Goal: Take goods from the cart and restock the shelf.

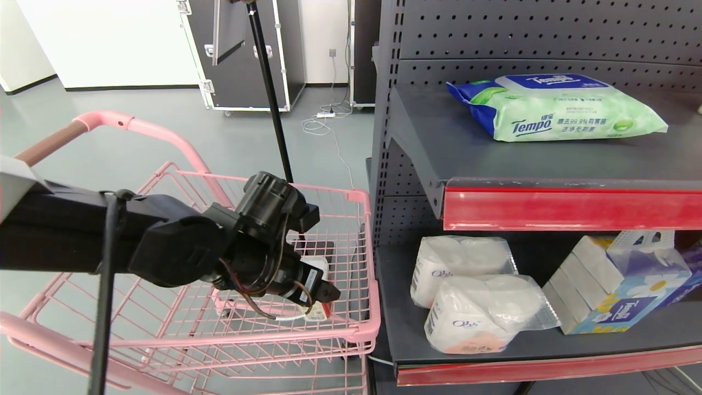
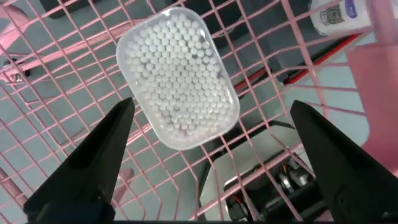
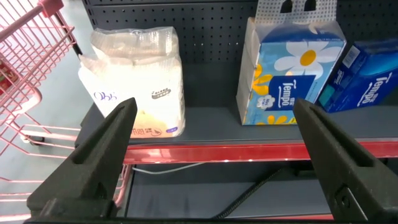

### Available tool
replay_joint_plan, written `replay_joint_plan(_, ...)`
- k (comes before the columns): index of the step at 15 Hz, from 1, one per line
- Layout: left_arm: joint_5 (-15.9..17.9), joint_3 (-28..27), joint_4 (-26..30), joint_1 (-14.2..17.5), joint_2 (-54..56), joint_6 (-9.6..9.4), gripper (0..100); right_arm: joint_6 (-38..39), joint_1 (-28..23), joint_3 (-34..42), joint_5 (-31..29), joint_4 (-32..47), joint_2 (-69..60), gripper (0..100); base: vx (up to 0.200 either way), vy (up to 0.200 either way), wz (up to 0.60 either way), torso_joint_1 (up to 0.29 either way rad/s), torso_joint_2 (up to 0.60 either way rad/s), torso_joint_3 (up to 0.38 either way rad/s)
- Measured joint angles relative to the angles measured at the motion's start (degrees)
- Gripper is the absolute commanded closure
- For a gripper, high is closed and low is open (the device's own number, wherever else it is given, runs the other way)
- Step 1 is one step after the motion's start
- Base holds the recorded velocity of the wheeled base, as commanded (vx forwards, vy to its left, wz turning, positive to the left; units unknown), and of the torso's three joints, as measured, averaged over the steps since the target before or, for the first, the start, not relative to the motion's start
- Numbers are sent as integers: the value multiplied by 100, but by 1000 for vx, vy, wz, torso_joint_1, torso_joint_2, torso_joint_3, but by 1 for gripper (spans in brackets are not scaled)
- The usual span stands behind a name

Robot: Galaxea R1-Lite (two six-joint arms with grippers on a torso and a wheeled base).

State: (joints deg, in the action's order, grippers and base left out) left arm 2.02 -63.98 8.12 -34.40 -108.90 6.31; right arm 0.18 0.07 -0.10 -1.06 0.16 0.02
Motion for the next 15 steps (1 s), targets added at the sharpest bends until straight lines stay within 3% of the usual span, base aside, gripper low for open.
replay_joint_plan(12,-234,-556,11,-16,-861,50,0,0,2,0,0,2,0,0,0,0,0,0,0,0)
replay_joint_plan(15,-401,-623,13,-13,-981,246,0,0,2,0,0,0,0,0,0,0,0,0,0,0)
